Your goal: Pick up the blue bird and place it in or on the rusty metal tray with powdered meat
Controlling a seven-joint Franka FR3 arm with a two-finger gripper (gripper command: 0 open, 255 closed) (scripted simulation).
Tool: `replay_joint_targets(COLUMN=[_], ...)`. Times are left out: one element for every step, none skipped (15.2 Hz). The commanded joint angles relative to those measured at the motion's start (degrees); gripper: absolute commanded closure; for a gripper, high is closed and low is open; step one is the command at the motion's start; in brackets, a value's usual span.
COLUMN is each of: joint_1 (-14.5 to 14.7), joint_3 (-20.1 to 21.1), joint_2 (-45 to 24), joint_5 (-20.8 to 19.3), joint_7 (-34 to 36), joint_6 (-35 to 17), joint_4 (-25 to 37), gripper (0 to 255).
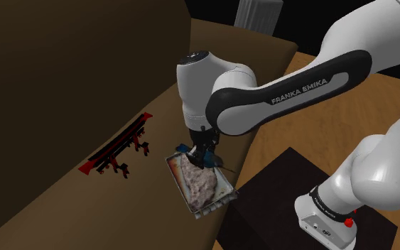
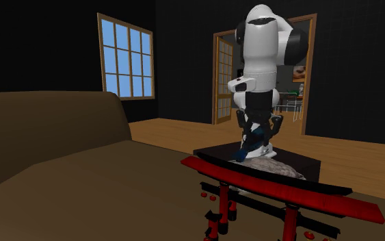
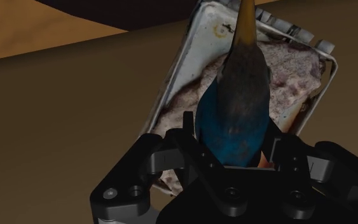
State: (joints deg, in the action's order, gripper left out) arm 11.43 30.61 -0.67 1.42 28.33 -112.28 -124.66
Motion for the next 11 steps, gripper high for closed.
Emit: replay_joint_targets(joint_1=[0.06, 0.09, 0.12, 0.16, 0.17, 0.17, 0.17, 0.17, 0.17, 0.17, 0.17], joint_3=[0.04, 0.06, 0.06, 0.06, 0.06, 0.06, 0.06, 0.06, 0.06, 0.06, 0.06], joint_2=[-0.77, -1.23, -1.70, -2.35, -2.34, -2.34, -2.35, -2.35, -2.35, -2.35, -2.35], joint_5=[-0.38, -0.61, -0.86, -1.21, -1.20, -1.20, -1.21, -1.21, -1.21, -1.21, -1.21], joint_7=[0.31, 0.48, 0.66, 0.90, 0.90, 0.90, 0.90, 0.90, 0.90, 0.90, 0.90], joint_6=[-1.47, -2.22, -2.97, -3.96, -3.96, -3.96, -3.96, -3.96, -3.96, -3.96, -3.96], joint_4=[-0.75, -1.11, -1.45, -1.88, -1.89, -1.88, -1.88, -1.88, -1.88, -1.88, -1.88], gripper=[255, 255, 255, 255, 255, 255, 255, 255, 255, 255, 255])
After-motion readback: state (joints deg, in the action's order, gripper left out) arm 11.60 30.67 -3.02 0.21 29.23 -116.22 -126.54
